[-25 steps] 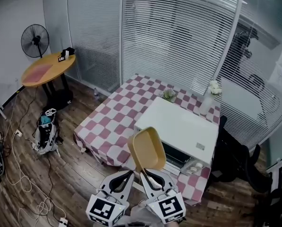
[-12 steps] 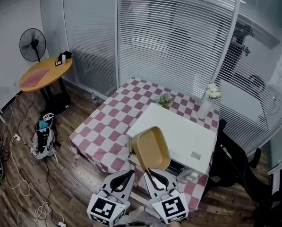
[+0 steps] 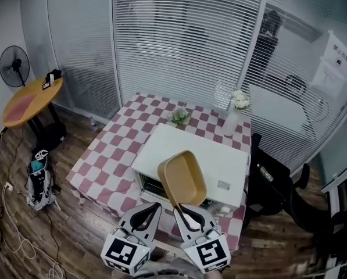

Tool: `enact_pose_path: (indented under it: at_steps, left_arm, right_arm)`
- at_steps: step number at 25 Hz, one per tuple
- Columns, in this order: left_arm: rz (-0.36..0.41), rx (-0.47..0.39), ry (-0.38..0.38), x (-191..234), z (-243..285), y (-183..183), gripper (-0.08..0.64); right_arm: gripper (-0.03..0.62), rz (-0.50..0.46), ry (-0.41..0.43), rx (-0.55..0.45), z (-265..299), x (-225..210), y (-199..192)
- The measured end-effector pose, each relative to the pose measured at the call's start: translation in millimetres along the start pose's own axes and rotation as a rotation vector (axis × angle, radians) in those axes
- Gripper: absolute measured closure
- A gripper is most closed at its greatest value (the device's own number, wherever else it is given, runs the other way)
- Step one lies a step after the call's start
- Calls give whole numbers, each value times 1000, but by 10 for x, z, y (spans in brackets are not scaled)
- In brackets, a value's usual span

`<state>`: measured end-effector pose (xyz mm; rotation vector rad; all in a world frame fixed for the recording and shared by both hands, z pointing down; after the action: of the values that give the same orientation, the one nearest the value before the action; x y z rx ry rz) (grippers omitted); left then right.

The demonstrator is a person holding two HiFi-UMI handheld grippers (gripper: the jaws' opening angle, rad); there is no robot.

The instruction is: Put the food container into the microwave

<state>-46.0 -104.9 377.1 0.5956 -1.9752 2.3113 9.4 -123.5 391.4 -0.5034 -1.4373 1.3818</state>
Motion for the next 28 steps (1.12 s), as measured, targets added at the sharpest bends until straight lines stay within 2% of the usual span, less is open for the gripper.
enact_pose_path:
  at_steps: [7, 14, 21, 28]
  left_arm:
    - [20, 53, -139, 74, 226, 81, 546]
    - [51, 127, -254, 269, 299, 137, 546]
    - [46, 136, -293, 468, 260, 125, 546]
    - [32, 150, -297, 565, 216, 89, 546]
  right_arm:
    - [580, 29, -127, 77, 82, -141, -56]
    - [580, 46, -227, 121, 256, -80, 21]
    - [580, 40, -255, 150, 384, 73, 53]
    - [580, 22, -241, 180, 425, 187, 51]
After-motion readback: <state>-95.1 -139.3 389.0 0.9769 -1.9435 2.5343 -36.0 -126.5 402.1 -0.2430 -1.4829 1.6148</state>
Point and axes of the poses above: the fingertips, and each gripper's own axes: z forward along the fingers, x to its left, y out of its top, the point moved 1 cm from there along -z, backward along the fingers, and after that the axes turned 14 degrees about -z, right-handed, at the moved point
